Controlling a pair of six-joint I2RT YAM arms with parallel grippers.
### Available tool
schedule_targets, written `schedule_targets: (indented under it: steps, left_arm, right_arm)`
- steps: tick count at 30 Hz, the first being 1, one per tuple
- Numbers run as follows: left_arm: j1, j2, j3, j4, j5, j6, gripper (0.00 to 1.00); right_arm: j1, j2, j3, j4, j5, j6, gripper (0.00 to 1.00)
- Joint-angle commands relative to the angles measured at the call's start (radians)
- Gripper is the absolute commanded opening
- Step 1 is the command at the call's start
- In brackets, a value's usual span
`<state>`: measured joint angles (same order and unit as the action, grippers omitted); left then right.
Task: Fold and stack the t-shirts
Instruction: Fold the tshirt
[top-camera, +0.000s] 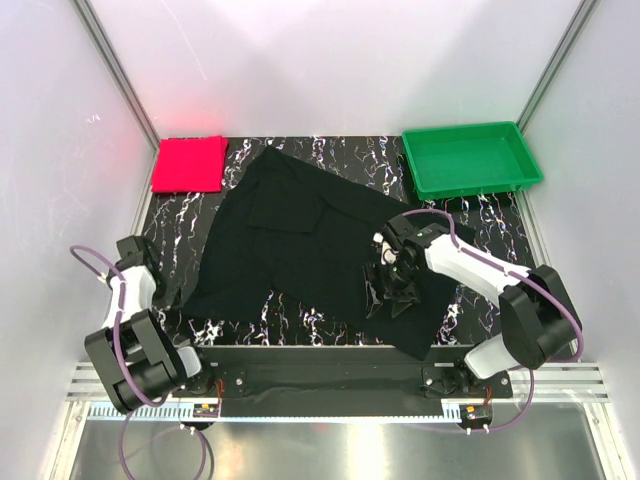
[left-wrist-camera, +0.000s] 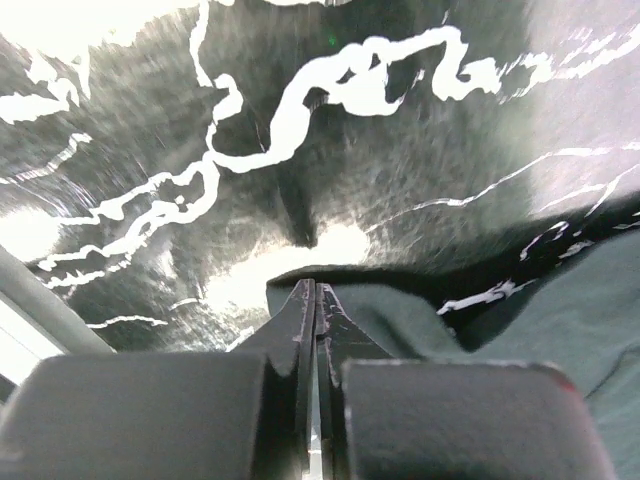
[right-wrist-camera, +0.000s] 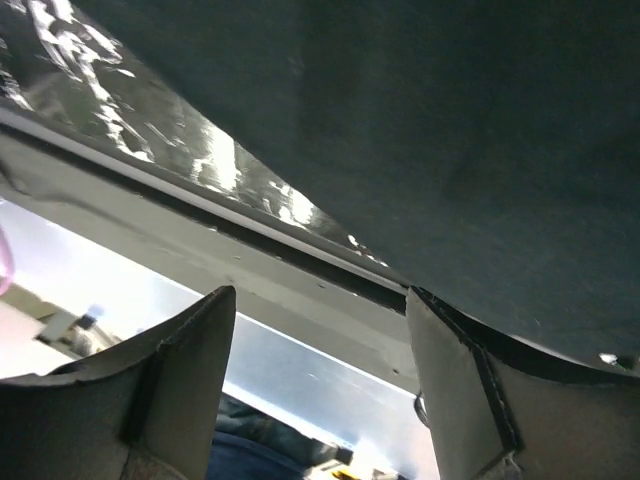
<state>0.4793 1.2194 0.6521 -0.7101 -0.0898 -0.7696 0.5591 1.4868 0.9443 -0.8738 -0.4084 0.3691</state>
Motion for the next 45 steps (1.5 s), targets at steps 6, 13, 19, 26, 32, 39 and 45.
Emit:
schedule_targets:
  steps: [6,13,19,26,32,39,45]
  left_arm:
    - [0.01,-0.07,0.067,0.058,0.083,0.023,0.0]
    - [0.01,0.005,0.001,0.107,0.266,0.128,0.6]
    - [0.01,0.072,0.046,0.15,0.456,0.274,0.59]
    - [0.01,0.009,0.032,0.149,0.423,0.286,0.58]
    - [0.01,-0.026,0.043,0.114,0.371,0.227,0.56]
    - [0.013,-0.058,-0.057,0.005,0.208,-0.051,0.36]
    - [0.013,-0.083,-0.089,-0.025,0.145,-0.112,0.5]
  right_arm:
    - [0.105,0.019,0.047,-0.091,0.169,0.004,0.83]
    - [0.125,0.07,0.1,-0.07,0.125,0.01,0.87]
    - [0.134,0.116,0.137,-0.022,0.037,0.002,0.88]
    - [0.136,0.133,0.113,0.001,0.017,-0.015,0.88]
    - [0.136,0.142,0.116,0.013,-0.001,-0.018,0.89]
    - [0.134,0.168,0.128,0.035,-0.062,-0.032,0.89]
    - [0.136,0.179,0.111,0.047,-0.121,-0.05,0.89]
